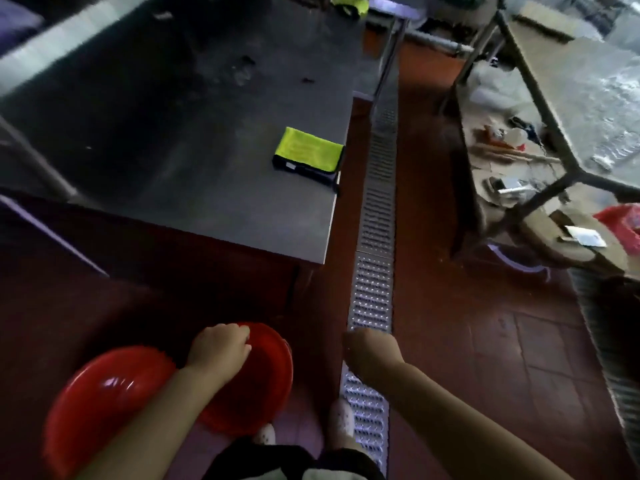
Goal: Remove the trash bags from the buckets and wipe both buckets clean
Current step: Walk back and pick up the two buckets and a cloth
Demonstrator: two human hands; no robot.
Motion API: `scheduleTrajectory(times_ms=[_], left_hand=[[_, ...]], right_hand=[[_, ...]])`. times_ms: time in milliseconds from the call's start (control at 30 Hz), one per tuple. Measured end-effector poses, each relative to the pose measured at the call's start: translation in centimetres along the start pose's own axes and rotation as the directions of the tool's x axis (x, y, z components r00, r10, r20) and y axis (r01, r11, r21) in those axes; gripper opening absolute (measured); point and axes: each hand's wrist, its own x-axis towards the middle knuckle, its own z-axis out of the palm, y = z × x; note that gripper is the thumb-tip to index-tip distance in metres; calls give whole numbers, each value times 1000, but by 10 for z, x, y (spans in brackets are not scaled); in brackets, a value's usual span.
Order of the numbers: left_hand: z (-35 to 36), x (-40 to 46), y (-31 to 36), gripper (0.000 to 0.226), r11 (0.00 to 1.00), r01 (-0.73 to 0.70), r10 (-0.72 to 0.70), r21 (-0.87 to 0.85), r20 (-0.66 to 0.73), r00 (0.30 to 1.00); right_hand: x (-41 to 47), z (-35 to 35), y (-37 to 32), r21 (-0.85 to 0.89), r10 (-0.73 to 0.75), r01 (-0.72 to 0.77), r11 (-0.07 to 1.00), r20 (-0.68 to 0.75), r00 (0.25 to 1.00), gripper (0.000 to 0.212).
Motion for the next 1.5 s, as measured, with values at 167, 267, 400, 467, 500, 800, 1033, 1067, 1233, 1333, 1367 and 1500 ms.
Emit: scheduleTrajectory(times_ms=[167,267,400,467,500,800,1033,1067,1233,1333,1367,1500], left_hand=[[16,-19,-14,23,963,266,-266,-40,1,964],[31,-38,-5,23,880,466,-464,-91,39,885],[75,-57,13,21,732,623,-627,-274,86,774],[101,-60,22,21,671,698,-685,-249,151,713],[115,-59,26,21,644,725,-702,-245,187,687],[295,-17,29,17,309,862,-756,-401,447,479],[426,26,17,26,145,872,-790,-467,475,386],[440,30,18,29,108,876,-792,-470,491,361],[486,50,18,40,-234,808,-795,-541,584,161],[499,61,15,45,-448,617,-759,-647,640,119],[501,63,14,43,-488,560,-758,-670,643,108],[490,59,15,47,-573,414,-765,-707,643,40]], right_hand=[[67,-12,-14,-111,-301,309,945,77,950,25],[102,-7,-21,-84,-450,469,879,179,875,28],[144,29,-25,-179,-577,638,749,296,761,28],[162,54,-27,-237,-593,684,690,358,721,27],[170,67,-28,-251,-593,699,670,385,707,27],[251,215,-39,-261,-533,680,686,456,713,24],[318,336,-41,-174,-372,455,873,364,854,37],[323,350,-42,-153,-352,426,892,356,865,41],[331,402,-47,18,-235,238,971,251,939,52],[334,419,-49,204,-127,83,975,210,969,52],[335,422,-48,244,-104,50,968,211,972,52],[332,418,-51,405,-38,-51,913,208,977,49]])
